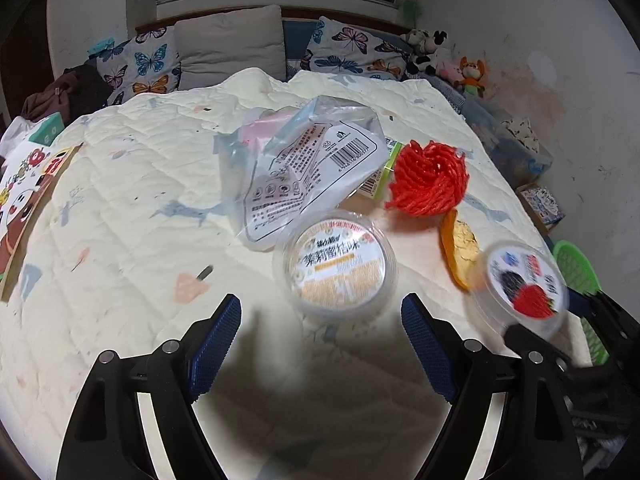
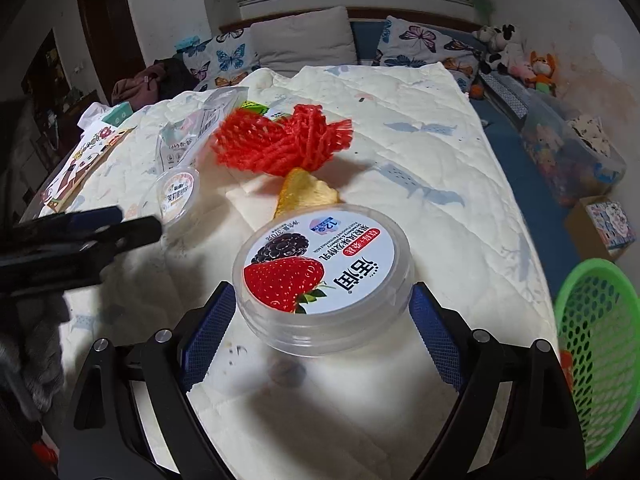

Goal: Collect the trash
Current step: 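Grasp the strawberry yogurt cup with the right gripper while the left gripper grasps the jelly cup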

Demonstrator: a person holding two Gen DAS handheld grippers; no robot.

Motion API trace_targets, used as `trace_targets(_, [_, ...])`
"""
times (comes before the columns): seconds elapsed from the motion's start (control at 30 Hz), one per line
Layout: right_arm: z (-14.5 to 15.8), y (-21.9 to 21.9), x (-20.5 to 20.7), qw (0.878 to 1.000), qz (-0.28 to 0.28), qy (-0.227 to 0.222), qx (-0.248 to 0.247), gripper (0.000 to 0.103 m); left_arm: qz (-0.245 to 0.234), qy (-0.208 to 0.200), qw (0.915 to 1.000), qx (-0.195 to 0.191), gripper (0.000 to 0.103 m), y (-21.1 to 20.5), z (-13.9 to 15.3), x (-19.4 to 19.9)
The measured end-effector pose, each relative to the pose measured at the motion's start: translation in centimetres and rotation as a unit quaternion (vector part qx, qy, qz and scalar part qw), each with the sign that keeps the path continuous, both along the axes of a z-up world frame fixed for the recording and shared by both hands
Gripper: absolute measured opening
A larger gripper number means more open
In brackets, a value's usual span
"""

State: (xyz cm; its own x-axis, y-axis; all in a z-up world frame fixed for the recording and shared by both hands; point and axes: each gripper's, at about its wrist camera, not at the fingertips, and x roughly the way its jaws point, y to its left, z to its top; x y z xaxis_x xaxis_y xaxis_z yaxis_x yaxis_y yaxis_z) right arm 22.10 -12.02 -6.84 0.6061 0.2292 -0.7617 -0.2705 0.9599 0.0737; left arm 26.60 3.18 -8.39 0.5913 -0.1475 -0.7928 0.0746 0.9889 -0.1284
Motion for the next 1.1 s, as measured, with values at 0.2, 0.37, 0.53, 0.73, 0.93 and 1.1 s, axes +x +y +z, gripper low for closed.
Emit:
trace_targets(0.2, [-0.7,-0.7,-0.5,1.000,-0.003,0.011,0.003,0.087,-0.012,-0.006,0.9997,0.018,0.079,-1.3,-0.2,1.1])
trace_targets(0.37, [-1.5,-0.7,-0.7,1.000,-0.004,0.019,0.004,0.087,-0.009,-0.003,0.9998,0.019,0.079,-1.5,-0.6,1.8])
trace_targets(0.53, [-2.0,-0.6,-0.7,1.000,0.000,0.029,0.003,0.087,-0.008,-0.001,0.9996,0.027,0.074,-1.6,-0.8,2.3])
trace_targets(0.73, [-2.1,-0.2,-0.6,1.000,0.005,0.028,-0.004,0.088,-0.005,-0.003,0.9997,0.025,0.068,-1.4,-0.8,2.3])
trace_targets(0.93, [-2.2,0.1,-0.4,1.000,0.004,0.026,-0.014,0.092,-0.006,-0.005,0.9996,0.028,0.067,-1.5,-0.8,2.4])
trace_targets(1.1, [-1.9,-0.1,-0.1,1.000,-0.002,0.021,-0.011,0.094,-0.007,-0.009,0.9996,0.026,0.067,-1.4,-0.6,2.1])
